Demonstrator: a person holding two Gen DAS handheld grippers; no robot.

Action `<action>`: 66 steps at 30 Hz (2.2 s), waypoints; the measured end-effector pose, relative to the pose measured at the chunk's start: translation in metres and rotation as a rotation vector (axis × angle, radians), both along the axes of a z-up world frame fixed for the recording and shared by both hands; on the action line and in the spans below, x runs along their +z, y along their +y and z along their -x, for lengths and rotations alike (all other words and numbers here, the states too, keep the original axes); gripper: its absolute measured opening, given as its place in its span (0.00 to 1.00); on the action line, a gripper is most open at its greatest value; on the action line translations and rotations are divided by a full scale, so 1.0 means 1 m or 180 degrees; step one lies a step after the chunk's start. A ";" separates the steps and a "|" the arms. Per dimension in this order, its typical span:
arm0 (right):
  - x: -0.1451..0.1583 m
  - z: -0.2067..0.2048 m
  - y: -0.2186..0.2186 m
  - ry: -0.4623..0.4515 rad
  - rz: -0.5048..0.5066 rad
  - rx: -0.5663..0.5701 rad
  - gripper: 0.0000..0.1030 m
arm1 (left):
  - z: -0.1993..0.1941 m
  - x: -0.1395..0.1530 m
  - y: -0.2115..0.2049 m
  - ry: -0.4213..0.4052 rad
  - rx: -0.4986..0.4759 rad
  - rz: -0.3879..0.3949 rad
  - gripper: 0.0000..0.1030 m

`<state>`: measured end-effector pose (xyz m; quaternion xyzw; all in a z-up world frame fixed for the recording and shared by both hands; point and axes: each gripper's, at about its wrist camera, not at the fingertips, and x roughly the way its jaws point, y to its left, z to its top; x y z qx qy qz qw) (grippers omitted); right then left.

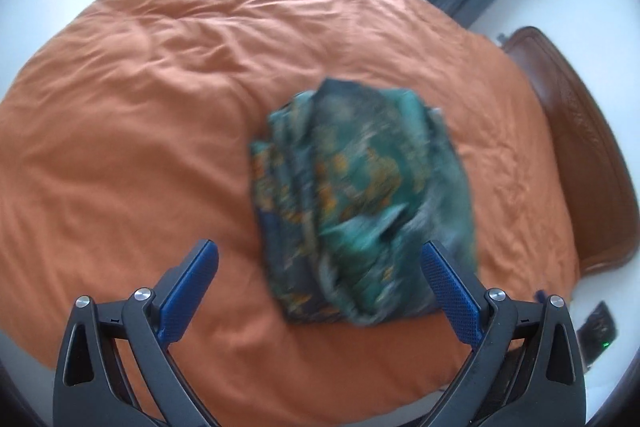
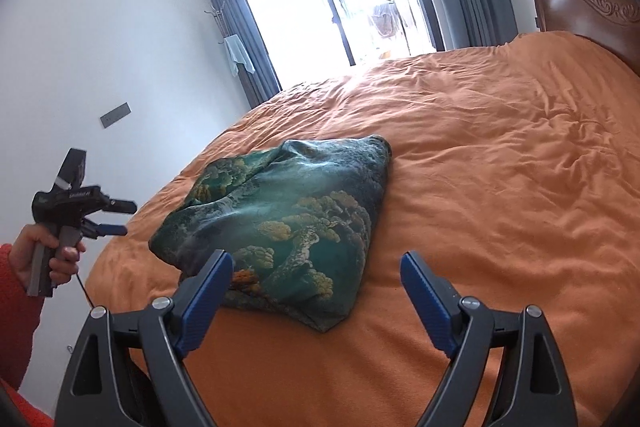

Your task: Fold large clothes

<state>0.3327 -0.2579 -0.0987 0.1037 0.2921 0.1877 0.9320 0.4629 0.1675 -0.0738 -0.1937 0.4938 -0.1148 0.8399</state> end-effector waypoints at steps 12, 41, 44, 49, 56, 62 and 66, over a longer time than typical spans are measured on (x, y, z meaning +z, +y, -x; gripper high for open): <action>-0.011 0.008 0.030 0.0141 0.0095 0.0496 0.85 | -0.070 -0.067 -0.010 0.0371 -0.0110 0.0374 0.98; -0.104 -0.202 0.032 0.1231 -0.0285 0.0841 0.80 | -0.069 -0.136 -0.032 0.0686 -0.0117 0.0412 0.57; -0.079 -0.182 0.060 0.0769 0.0369 0.0951 0.76 | -0.057 -0.114 -0.041 0.0529 -0.0152 0.0235 0.49; -0.052 -0.154 0.077 0.0260 0.0747 0.1039 0.74 | -0.034 -0.075 -0.065 0.0210 -0.0287 -0.0003 0.47; -0.047 -0.153 0.074 0.0380 0.0679 0.1219 0.75 | -0.042 -0.079 -0.069 0.0337 -0.0335 0.0021 0.53; -0.077 -0.199 0.019 0.1224 -0.0479 0.0973 0.90 | -0.060 -0.130 -0.018 0.0773 -0.0118 0.0856 0.97; -0.100 -0.215 -0.002 0.1654 -0.0886 0.1020 0.96 | -0.063 -0.147 -0.012 0.0864 -0.0144 0.1145 1.00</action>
